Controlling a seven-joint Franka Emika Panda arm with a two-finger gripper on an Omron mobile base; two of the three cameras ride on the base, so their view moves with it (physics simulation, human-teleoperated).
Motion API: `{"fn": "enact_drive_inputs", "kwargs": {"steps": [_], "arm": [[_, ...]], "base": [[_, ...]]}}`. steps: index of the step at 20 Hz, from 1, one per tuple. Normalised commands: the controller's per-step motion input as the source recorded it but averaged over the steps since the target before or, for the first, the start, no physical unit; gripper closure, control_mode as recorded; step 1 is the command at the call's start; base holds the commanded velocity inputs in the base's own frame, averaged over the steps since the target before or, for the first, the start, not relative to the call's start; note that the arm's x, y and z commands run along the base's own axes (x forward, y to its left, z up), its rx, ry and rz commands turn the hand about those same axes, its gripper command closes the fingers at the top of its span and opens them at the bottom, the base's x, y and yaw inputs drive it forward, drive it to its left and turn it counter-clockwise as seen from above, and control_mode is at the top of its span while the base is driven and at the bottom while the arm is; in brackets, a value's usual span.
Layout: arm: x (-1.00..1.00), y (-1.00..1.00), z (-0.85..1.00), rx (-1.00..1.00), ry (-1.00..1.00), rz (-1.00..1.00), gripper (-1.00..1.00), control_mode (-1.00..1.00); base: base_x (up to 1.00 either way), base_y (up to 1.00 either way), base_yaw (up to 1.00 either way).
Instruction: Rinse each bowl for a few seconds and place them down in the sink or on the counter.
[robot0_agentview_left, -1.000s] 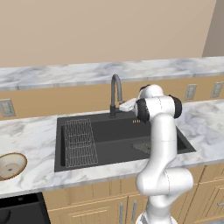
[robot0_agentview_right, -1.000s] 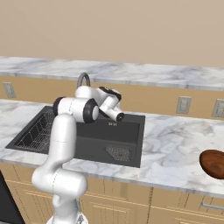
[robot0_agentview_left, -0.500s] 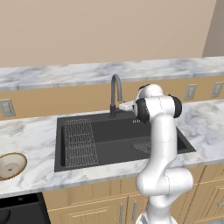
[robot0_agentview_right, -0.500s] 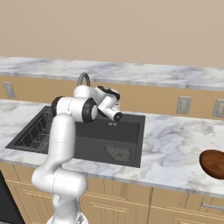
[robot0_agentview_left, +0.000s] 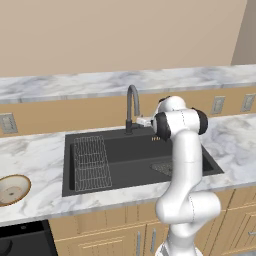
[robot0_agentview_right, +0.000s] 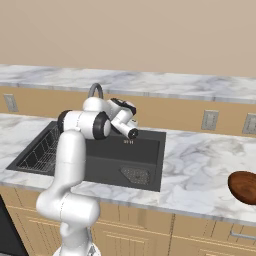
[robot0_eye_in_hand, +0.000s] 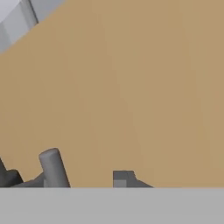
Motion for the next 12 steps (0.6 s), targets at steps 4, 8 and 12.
{"fn": "enact_drive_inputs", "kwargs": {"steps": [4,8,12], "arm": [[-0.02,-0.52,-0.07,0.07,0.07,-0.05,1.00,-1.00],[-0.03,-0.52,-0.07,0.07,0.07,-0.05,1.00,-1.00],[-0.03,-0.52,-0.08,0.07,0.08,-0.05,1.00,-1.00]], "base": [[0.00,0.00,0.00],[0.00,0.00,0.00],[0.00,0.00,0.00]]}}
